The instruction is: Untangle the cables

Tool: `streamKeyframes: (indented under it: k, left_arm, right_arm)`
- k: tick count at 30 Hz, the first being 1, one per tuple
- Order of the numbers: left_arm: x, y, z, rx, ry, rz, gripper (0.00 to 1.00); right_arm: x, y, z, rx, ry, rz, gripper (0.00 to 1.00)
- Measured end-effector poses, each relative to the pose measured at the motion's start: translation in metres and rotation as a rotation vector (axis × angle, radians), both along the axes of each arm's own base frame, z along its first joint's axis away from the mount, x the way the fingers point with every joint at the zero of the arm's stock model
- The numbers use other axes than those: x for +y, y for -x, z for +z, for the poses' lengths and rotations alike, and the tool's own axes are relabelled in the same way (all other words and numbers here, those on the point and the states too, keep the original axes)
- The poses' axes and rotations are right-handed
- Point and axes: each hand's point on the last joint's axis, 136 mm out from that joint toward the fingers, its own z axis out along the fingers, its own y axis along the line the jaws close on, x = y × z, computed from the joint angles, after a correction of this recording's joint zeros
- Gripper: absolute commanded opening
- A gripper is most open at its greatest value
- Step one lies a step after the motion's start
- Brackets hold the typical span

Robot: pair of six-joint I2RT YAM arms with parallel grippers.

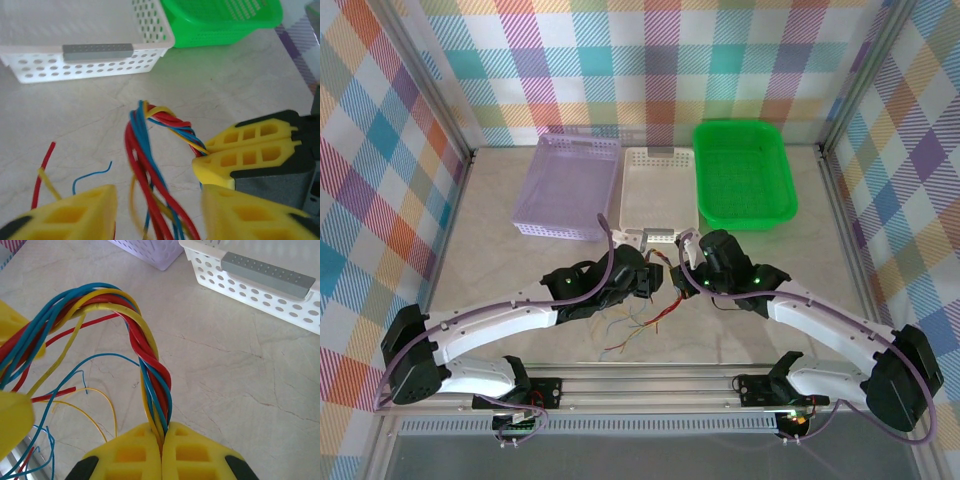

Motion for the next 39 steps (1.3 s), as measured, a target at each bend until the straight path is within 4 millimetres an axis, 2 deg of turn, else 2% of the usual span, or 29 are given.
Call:
streamKeyframes:
  k: [3, 7, 12, 17, 20, 23, 26, 30, 35, 39]
  left_arm:
    - [-0.003, 0.0, 0.002, -0.003, 0.012, -0.007, 0.29]
    - [-0.003, 0.0, 0.0, -0.008, 0.018, -0.008, 0.26]
    - [-0.002, 0.001, -0.004, -0.005, 0.015, -0.013, 0.0]
    - [0.0, 0.001, -0.002, -0.011, 0.021, -0.004, 0.0]
    - [0.008, 0.0, 0.002, -0.03, 0.038, 0.026, 0.0]
    - [0.021, 0.002, 0.008, -0.048, 0.08, 0.068, 0.0]
    - [0.028, 0.003, 0.018, -0.062, 0.141, 0.103, 0.0]
    - [0.03, 0.0, 0.027, -0.07, 0.215, 0.147, 0.0]
    - [0.03, 0.0, 0.027, -0.054, 0.276, 0.173, 0.0]
    - [0.028, 0.001, 0.036, -0.051, 0.33, 0.179, 0.0]
  right_arm:
    - [0.002, -0.001, 0.005, -0.007, -0.008, 0.001, 0.0]
    - [0.003, -0.003, 0.01, -0.014, -0.015, 0.001, 0.0]
    - [0.003, -0.002, 0.011, -0.017, -0.018, 0.001, 0.0]
    - [0.002, -0.001, 0.015, -0.024, -0.024, 0.001, 0.0]
    - [0.002, -0.001, 0.017, -0.028, -0.033, 0.005, 0.0]
    - [0.005, 0.0, 0.023, -0.045, -0.051, 0.012, 0.14]
    - [0.006, 0.0, 0.031, -0.064, -0.07, 0.011, 0.39]
    - [0.0, 0.0, 0.043, -0.091, -0.092, -0.018, 0.56]
    - [-0.009, 0.008, 0.051, -0.108, -0.142, -0.037, 0.68]
    - [-0.011, 0.011, 0.043, -0.107, -0.172, -0.048, 0.74]
